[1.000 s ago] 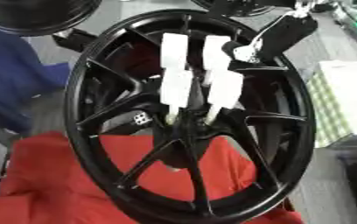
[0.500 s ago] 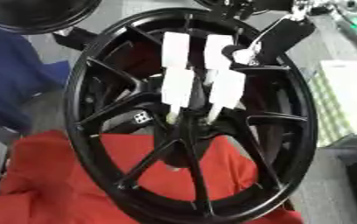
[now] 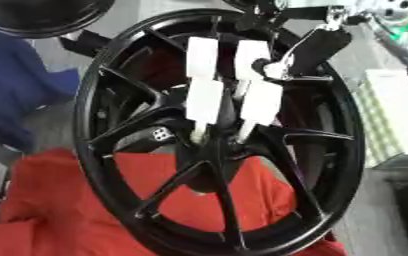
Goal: Pull the pin out of the wheel hub.
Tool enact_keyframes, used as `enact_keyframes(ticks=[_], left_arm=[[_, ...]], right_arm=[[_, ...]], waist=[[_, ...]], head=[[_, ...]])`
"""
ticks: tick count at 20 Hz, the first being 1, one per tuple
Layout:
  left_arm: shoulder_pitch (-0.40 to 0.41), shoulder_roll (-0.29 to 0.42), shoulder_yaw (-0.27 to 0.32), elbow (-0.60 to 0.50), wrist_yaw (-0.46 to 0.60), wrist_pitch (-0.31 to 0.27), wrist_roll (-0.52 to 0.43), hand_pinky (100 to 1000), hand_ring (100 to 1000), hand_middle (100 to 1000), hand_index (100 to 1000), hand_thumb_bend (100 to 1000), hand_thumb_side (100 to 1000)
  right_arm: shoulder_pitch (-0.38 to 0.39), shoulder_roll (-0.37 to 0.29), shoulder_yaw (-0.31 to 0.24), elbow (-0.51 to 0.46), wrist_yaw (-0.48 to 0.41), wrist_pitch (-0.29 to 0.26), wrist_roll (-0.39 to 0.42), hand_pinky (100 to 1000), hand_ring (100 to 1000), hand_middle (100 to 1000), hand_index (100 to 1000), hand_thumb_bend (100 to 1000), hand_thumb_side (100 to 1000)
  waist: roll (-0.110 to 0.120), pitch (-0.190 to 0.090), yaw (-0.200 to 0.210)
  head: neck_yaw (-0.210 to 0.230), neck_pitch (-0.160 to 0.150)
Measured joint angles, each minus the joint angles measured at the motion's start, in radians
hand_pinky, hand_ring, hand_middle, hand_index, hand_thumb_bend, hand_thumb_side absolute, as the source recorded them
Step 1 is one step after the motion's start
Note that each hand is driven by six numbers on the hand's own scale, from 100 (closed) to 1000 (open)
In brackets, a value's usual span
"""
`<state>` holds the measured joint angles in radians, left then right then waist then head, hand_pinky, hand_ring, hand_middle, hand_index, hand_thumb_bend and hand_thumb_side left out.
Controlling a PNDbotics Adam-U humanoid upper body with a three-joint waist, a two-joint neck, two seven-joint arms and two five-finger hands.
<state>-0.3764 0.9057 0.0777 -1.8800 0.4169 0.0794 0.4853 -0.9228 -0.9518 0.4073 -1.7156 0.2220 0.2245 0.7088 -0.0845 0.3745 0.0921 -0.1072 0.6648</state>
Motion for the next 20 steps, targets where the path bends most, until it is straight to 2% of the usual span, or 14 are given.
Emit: enact_keyframes(ticks=[12,15,17,20], left_arm=[[-0.001,-0.008,0.0,0.0,0.002,0.0,0.0,715,751,805,850,599,688],[-0.002,-0.009,0.0,0.0,0.005,0.0,0.0,716,751,805,850,597,689],[-0.002,-0.009,0.0,0.002,0.005,0.0,0.0,716,751,805,850,599,687],[-0.002,-0.009,0.0,0.006,0.005,0.001,-0.001,716,752,806,850,596,689]], right_arm=[[0.0,0.011,0.003,0.03,0.032,-0.015,0.006,895,922,853,886,229,236],[0.0,0.015,0.006,0.031,0.033,-0.017,0.009,888,906,780,837,207,263],[0.0,0.016,0.006,0.033,0.033,-0.017,0.008,879,891,744,807,187,318],[-0.002,0.021,0.005,0.034,0.021,-0.01,-0.004,876,879,692,758,166,320]], waist=[[-0.002,0.018,0.003],[-0.002,0.022,0.003],[-0.002,0.022,0.003],[-0.002,0.022,0.002]], head=[[-0.001,-0.008],[-0.001,-0.008],[-0.001,-0.008],[-0.001,-0.008]])
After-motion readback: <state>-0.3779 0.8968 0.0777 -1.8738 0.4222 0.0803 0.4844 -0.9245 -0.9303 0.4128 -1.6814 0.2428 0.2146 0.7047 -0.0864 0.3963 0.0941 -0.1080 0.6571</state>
